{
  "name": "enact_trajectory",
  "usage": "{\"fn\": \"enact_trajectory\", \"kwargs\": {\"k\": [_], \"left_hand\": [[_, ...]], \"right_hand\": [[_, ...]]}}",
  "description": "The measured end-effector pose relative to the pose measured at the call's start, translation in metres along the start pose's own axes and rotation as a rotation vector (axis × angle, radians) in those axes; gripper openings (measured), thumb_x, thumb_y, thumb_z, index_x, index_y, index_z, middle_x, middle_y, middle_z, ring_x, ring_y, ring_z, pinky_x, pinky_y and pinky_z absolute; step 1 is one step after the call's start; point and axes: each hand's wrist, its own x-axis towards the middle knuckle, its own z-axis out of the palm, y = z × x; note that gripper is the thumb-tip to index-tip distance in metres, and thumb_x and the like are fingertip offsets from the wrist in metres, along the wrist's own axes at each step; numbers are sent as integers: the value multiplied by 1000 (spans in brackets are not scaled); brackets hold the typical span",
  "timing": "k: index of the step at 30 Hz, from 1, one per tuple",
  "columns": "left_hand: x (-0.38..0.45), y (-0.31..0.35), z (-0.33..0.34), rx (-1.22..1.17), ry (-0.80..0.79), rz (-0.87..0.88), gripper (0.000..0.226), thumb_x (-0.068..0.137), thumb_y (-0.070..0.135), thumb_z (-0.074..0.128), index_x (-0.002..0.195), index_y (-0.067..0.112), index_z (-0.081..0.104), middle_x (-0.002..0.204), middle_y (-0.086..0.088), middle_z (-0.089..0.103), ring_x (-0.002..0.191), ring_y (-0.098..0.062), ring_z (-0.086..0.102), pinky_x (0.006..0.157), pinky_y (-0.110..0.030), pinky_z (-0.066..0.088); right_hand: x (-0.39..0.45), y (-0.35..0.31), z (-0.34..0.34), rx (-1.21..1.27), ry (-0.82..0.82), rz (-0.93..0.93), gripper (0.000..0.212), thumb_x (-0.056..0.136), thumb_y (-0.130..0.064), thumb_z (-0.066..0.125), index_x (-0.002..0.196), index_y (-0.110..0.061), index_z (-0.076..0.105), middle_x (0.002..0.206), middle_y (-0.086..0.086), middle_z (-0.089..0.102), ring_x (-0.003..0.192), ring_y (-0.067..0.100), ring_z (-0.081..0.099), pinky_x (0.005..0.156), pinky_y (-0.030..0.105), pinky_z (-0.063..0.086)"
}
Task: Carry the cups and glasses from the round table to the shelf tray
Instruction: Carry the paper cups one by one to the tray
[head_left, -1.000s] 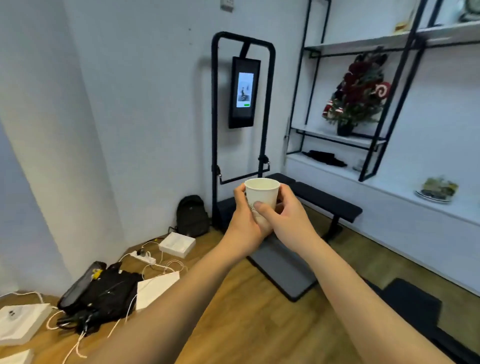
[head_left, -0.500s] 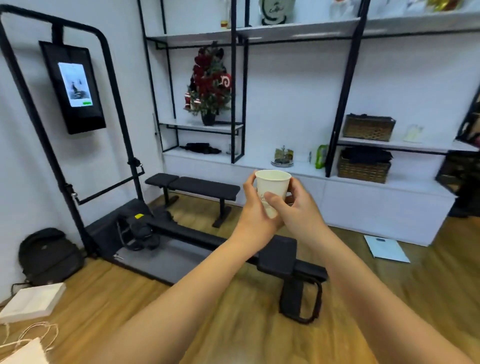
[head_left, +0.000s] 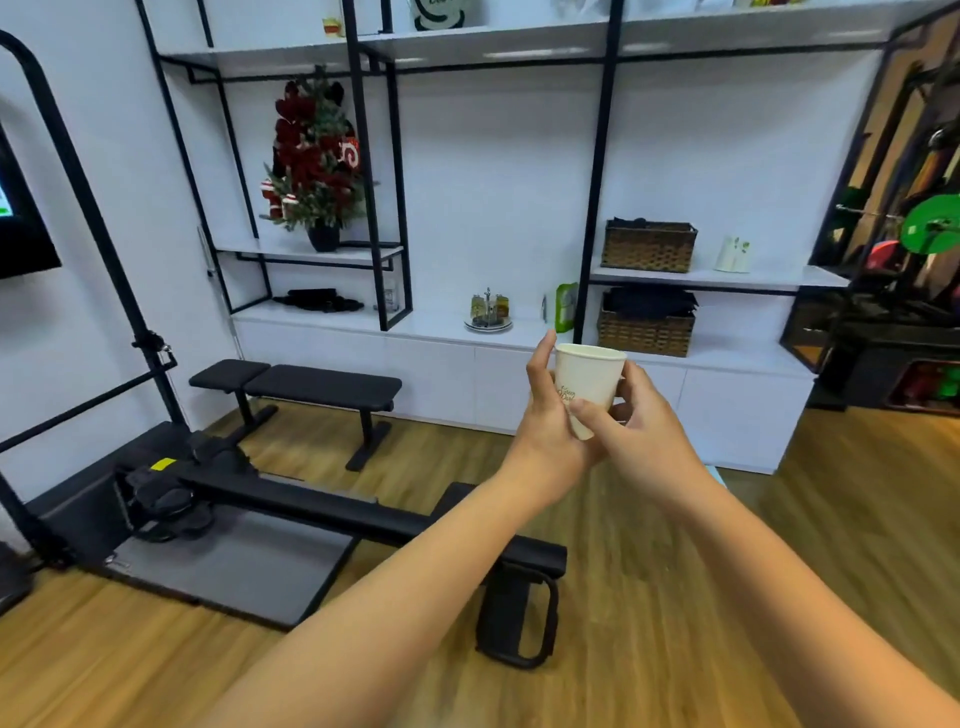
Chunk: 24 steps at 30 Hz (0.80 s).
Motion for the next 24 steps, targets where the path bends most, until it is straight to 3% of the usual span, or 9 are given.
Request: {"fn": "enact_trajectory", "kwargs": {"k": [5,8,11,16,20,24], "left_hand": [[55,-37,51,-36,-104,-13,107,79,18,81,145,49,3,133,6,39,112,-18,65,93,-44,59],[99,-61,82,-127,-174,-97,88,81,18,80,140,40,18,127,10,50,113,-16,64,94,-45,58],[153,-85,111,-130,-191,-137,75,80,26,77,137,32,28,126,3,56,114,-18,62,95,-47,58],[253,-121,150,-157,-184,-137,74,87,21,74,135,42,20,134,1,51,118,-19,60,93,-44,59],[329,-146,169,-183,-174,-100,84,84,17,78,131,44,13,134,8,41,120,-18,59,91,-37,60],[387,-176,189,-182,-194,-80,85,88,8,74,136,39,11,136,3,33,124,-22,57,95,-33,58]], "right_hand": [[37,57,-30,83,49,41,53,92,-32,70,140,-25,49,125,-8,65,109,5,64,83,23,53],[73,96,-47,47,79,52,57,91,-32,71,142,-26,45,126,-13,62,112,3,60,82,19,53],[122,135,-64,-3,108,51,64,90,-31,72,145,-24,42,127,-7,60,112,10,61,80,21,52],[218,188,-86,-29,107,62,69,90,-32,72,148,-25,37,135,-6,56,119,15,58,91,39,57],[292,223,-102,-4,83,73,67,92,-30,71,149,-27,36,132,-8,57,113,5,59,79,23,59],[351,264,-111,66,102,123,63,92,-29,70,147,-27,40,125,-11,60,110,4,61,86,27,56]]}}
